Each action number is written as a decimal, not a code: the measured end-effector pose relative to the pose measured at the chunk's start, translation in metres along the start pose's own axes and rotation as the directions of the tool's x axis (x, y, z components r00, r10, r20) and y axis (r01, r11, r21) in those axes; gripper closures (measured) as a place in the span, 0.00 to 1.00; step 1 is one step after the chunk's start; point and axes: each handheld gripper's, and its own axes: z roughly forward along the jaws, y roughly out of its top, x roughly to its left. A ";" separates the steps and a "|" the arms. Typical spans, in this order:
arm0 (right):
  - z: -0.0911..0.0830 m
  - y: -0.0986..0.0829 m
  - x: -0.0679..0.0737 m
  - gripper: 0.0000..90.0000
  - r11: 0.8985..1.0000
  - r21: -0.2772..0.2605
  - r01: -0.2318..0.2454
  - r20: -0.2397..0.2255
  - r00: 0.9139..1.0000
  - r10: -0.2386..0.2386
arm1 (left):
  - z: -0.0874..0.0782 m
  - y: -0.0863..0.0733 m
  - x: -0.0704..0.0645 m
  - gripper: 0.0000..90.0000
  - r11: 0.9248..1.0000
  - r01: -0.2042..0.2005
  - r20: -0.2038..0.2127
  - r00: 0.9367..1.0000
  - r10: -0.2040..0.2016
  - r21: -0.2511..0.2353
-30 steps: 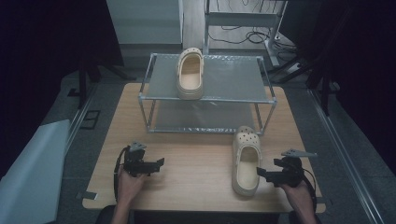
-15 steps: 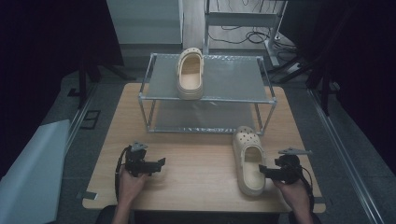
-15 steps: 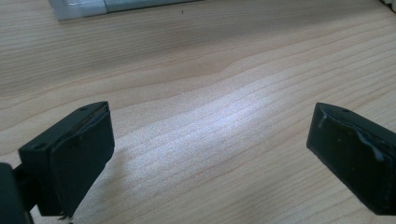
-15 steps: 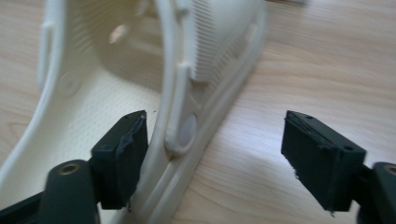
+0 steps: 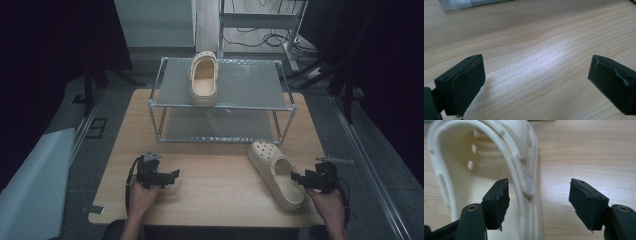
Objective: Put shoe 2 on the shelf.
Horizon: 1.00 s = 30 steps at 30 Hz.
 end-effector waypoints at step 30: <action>0.030 0.041 -0.004 0.84 0.974 0.199 -0.110 -0.097 0.987 0.132 | 0.001 0.000 0.000 0.03 1.000 -0.024 -0.009 1.000 0.024 0.015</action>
